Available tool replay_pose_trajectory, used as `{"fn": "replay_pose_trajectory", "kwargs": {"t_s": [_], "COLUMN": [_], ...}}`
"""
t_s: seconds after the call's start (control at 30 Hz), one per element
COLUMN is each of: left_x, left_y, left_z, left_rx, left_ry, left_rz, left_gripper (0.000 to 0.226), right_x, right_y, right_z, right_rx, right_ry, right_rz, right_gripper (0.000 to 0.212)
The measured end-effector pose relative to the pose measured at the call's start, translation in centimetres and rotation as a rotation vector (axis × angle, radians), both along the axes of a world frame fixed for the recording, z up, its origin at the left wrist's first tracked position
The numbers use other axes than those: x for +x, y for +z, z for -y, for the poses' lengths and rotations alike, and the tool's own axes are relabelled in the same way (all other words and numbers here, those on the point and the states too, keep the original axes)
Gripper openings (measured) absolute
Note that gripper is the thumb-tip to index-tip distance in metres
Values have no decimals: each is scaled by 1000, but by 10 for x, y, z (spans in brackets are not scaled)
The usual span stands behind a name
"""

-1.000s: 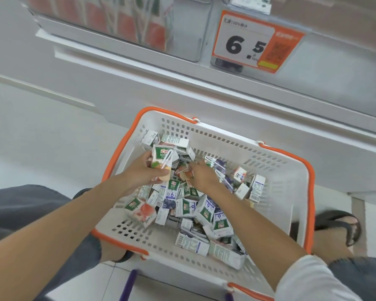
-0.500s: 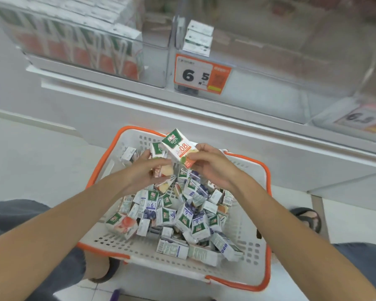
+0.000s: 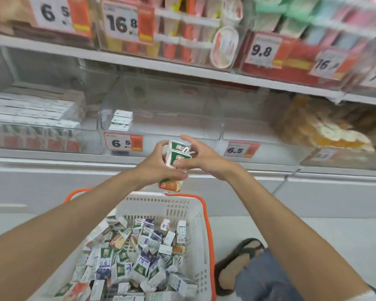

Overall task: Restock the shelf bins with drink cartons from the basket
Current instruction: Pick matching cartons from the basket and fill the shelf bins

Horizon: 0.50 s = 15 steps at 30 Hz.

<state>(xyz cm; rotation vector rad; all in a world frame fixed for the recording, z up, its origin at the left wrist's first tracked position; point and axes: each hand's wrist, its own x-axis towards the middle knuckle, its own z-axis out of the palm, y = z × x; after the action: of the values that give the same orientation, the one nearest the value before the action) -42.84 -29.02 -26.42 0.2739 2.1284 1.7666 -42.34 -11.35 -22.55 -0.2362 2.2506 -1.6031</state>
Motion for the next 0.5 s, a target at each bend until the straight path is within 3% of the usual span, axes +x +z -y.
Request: {"fn": "replay_pose_trajectory", "kwargs": {"t_s": [0.1,0.13,0.33,0.5], "left_x": [-19,-25,-75,-112], "left_y": [27,33,46,13], "left_z": [-44,-59,-127,-123], "left_rx": [-9,7,-221,-690], "left_ry": [-66,-95,-67,-68], "left_rz": [-105,-137,-405,-542], "left_gripper": [99,99,125,80], "right_x": [-11,-14,-46,-86], "right_y": [29,36,50,34], "right_z": [-47,-62,-150,-188], "right_rx": [21,31,118,46], "right_ry": [-21,-44,-382,-583], "right_rz": [-75,-104,-292,-451], "right_gripper": [39,36,53,63]}}
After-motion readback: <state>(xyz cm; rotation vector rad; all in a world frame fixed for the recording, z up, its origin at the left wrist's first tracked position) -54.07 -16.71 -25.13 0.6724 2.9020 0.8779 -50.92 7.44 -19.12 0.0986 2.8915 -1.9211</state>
